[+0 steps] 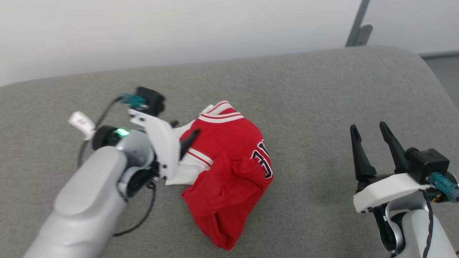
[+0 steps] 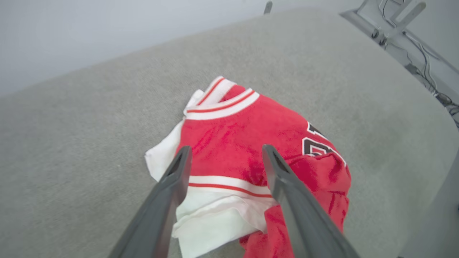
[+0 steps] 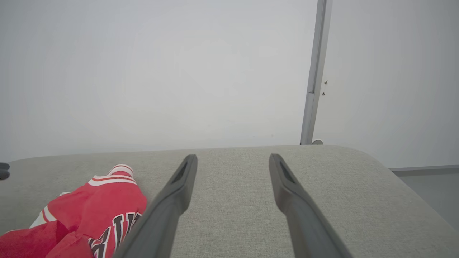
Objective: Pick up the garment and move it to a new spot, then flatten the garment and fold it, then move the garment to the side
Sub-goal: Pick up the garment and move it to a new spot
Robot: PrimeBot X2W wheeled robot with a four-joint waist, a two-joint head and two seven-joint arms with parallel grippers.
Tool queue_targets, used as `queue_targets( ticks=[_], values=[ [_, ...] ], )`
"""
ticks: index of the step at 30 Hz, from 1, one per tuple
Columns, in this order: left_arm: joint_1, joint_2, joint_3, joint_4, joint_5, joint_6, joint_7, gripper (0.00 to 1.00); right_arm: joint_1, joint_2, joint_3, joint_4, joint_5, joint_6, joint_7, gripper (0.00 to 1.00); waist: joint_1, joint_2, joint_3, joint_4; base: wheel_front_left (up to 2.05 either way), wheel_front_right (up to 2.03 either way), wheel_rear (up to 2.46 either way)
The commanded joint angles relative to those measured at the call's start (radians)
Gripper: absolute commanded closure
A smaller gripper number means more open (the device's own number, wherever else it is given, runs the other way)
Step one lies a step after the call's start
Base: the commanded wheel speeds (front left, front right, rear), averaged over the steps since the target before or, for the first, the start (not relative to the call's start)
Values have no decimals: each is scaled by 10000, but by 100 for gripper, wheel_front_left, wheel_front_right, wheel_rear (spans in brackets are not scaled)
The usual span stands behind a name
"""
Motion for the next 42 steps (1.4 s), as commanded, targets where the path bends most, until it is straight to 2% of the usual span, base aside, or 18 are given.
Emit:
queue_targets(
  ticks=[1,5,10,19,23,31,35,42],
  values=[
    [313,266,274,-387,4,16,-589,0,164,-35,-48,-56,2,-5,44,0,0,0,-296,303,0,0,0],
    [1025,961,871,-1380,192,166,-2089,0,370,-86,-103,-166,-48,-5,122,0,0,0,-546,528,0,0,0],
    [2220,1615,1642,-2548,246,624,-3674,0,592,-150,-213,-268,-63,-5,205,0,0,0,-804,784,0,0,0],
    [4613,2516,2840,-4100,91,1438,-5470,0,863,-136,-394,-482,-56,-5,292,0,0,0,-1008,1059,0,0,0],
    [5382,2659,3173,-4327,-92,1591,-5942,0,935,-177,-397,-510,-84,-5,270,0,0,0,-1045,1115,0,0,0],
    [6909,2558,3958,-4399,-250,1689,-6868,0,1188,-203,-491,-515,-105,-7,24,0,0,0,-1140,1196,0,0,0],
    [7355,2400,4289,-4268,-56,1478,-7000,0,1332,-155,-596,-550,-143,-5,-25,0,0,0,-1154,1206,0,0,0],
    [7798,1741,5154,-4097,276,1031,-7043,0,1489,-103,-721,-588,-200,-7,-59,0,0,0,-1130,1206,0,0,0]
  ],
)
